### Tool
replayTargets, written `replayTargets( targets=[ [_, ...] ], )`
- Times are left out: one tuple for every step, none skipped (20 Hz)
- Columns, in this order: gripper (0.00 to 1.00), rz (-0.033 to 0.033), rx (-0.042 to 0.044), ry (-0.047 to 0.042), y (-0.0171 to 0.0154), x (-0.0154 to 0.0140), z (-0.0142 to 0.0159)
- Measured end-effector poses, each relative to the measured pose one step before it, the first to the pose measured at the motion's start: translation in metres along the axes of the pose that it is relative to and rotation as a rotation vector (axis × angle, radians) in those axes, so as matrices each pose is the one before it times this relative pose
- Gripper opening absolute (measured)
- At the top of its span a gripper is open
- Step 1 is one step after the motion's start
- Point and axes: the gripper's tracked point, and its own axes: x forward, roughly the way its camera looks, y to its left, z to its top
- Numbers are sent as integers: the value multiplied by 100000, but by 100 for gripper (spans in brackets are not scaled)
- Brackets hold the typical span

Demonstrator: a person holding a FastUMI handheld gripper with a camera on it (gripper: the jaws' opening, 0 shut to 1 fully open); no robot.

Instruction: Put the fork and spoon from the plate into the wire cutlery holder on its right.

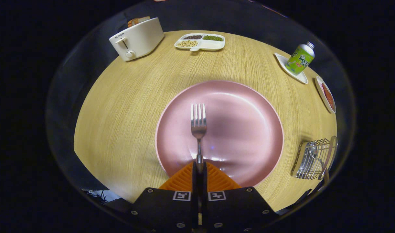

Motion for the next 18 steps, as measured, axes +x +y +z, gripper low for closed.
replayTargets(
  targets=[
    [5,695,635,-870,-76,-342,75],
    [5,372,518,-1147,-134,-305,114],
    [5,310,593,-1129,-158,-288,186],
    [5,33,524,-1171,-114,-329,109],
    [5,-395,189,-802,-270,-310,128],
    [5,-387,567,-1201,-271,-341,81],
    [5,10,810,-1017,-277,-433,169],
    [5,106,1230,-956,-205,-509,-26],
    [5,79,1384,-1095,-261,-457,81],
    [5,-130,1160,-1163,-291,-495,128],
    [5,-163,1062,-1429,-398,-543,182],
    [5,103,745,-1399,-421,-519,96],
    [5,-207,686,-630,-482,-392,-4],
    [5,-343,944,-678,-425,-228,-10],
    [5,-404,1140,-955,-515,-321,136],
    [5,-400,1156,-888,-516,-423,65],
    [5,-369,1319,-1042,-636,-614,68],
    [5,-172,1169,-921,-406,-487,130]
  ],
)
